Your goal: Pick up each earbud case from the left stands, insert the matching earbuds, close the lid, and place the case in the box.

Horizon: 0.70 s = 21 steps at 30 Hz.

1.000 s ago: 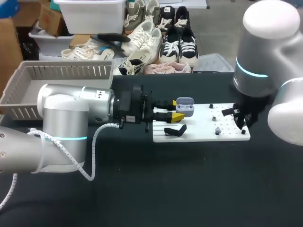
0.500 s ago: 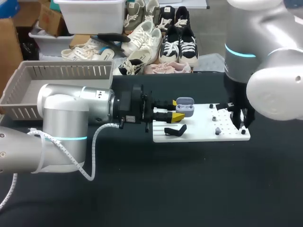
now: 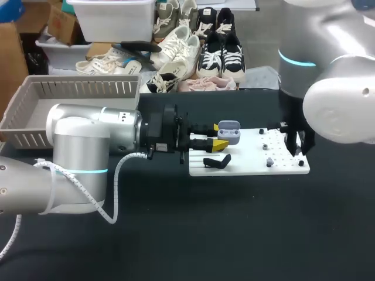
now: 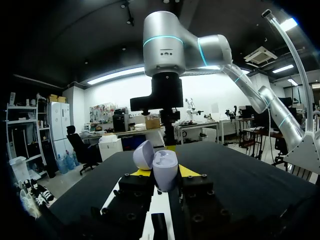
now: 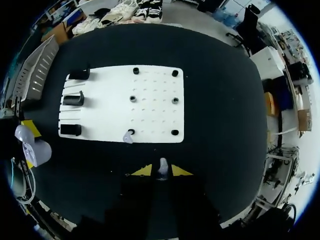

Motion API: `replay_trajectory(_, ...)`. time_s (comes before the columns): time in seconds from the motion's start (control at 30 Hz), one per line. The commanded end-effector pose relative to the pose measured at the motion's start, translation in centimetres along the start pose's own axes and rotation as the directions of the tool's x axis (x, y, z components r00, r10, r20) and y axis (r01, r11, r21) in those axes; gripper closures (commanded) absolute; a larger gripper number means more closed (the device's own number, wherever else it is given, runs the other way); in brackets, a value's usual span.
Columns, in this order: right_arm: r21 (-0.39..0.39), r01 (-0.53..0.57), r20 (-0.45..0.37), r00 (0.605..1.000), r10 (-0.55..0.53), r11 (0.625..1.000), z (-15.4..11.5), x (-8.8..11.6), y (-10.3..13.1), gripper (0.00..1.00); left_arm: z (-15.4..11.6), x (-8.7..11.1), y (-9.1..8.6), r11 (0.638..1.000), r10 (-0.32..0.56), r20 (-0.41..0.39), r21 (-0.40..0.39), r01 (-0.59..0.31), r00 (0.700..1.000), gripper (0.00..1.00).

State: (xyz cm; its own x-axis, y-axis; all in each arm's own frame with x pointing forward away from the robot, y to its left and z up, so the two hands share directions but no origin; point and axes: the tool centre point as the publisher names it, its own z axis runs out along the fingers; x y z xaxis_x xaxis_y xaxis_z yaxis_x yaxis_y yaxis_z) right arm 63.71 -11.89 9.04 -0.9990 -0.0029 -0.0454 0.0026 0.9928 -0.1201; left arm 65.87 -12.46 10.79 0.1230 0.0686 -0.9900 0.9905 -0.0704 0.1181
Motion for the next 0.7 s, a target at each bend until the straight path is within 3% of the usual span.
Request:
replay_trajectory(0.03,-0.056,-0.334,-0.047,0.942,0.332,0.941,0.3,-0.6,-0.6,1.0,0.0,0.1,0.1,1.0,0.001,0.002,0.0,-0.001,1.0,1.0)
replay_trajectory(0.13,-0.034,-0.443,-0.059,0.896,0.44,0.896,1.0,-0.9,-0.6,1.0,0.0,0.1,0.1,1.0,0.001,0.002,0.0,-0.001,1.0,1.0)
replay_trajectory(0.17,-0.059,-0.479,-0.081,0.877,0.474,0.876,1.1,-0.8,-0.6,1.0,0.0,0.1,0.1,1.0,0.001,0.002,0.0,-0.001,1.0,1.0)
replay_trajectory(0.23,-0.03,-0.511,-0.096,0.857,0.506,0.859,1.3,-0.8,-0.5,1.0,0.0,0.1,0.1,1.0,0.001,0.002,0.0,-0.001,1.0,1.0)
replay_trajectory(0.3,-0.057,-0.542,-0.122,0.838,0.532,0.839,1.5,-0.7,-0.5,1.0,0.0,0.1,0.1,1.0,0.001,0.002,0.0,-0.001,1.0,1.0)
replay_trajectory(0.7,-0.057,-0.542,-0.122,0.838,0.532,0.839,1.5,-0.7,-0.5,1.0,0.0,0.1,0.1,1.0,0.001,0.002,0.0,-0.001,1.0,1.0)
